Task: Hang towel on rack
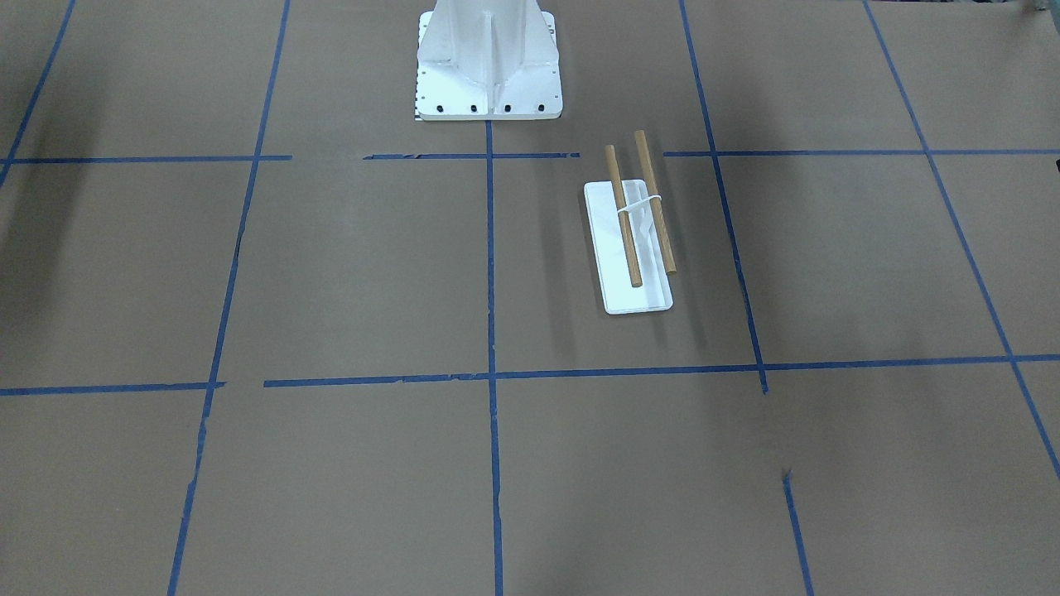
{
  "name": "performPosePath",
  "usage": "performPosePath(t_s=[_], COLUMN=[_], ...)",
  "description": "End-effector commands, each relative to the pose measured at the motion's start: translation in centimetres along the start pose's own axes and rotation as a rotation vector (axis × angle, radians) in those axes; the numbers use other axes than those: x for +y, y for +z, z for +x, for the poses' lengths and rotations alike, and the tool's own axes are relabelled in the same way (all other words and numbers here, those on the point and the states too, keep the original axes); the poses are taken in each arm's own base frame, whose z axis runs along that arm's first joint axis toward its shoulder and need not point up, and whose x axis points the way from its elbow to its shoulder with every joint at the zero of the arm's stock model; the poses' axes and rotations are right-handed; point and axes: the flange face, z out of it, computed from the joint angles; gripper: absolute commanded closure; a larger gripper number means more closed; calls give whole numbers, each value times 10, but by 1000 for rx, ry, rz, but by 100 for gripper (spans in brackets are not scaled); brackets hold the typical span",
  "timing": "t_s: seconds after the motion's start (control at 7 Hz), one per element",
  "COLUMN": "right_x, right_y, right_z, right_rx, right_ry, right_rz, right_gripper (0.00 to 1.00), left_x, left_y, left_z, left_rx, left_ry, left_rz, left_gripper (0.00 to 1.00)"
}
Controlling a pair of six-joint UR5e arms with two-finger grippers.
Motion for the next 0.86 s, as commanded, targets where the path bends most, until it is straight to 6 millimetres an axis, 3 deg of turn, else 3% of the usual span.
performPosePath(t_s=[0.0, 0.14, 0.29, 0.43, 0.57, 0.71], right_x=[-32, -35, -43, -44, -42, -26], right_y=[2, 0, -2, 24, 26, 39], right_z=[-28, -40, -64, -94, -92, -77], right_rx=[47, 41, 27, 16, 20, 47], right_ry=[-81, -131, -228, -320, -323, -320], right_rz=[-6, 12, 80, 55, 52, 17], right_gripper=[0, 0, 0, 0, 0, 3], left_x=[-10, -21, -30, -35, -36, -36], left_y=[-6, -22, -31, -33, -33, -33], left_z=[7, 21, 30, 32, 31, 31], left_rx=[-6, -8, -13, -12, -12, -12], left_ry=[21, 53, 76, 87, 85, 84], left_rz=[16, 52, 73, 81, 81, 81], left_gripper=[0, 0, 0, 0, 0, 0])
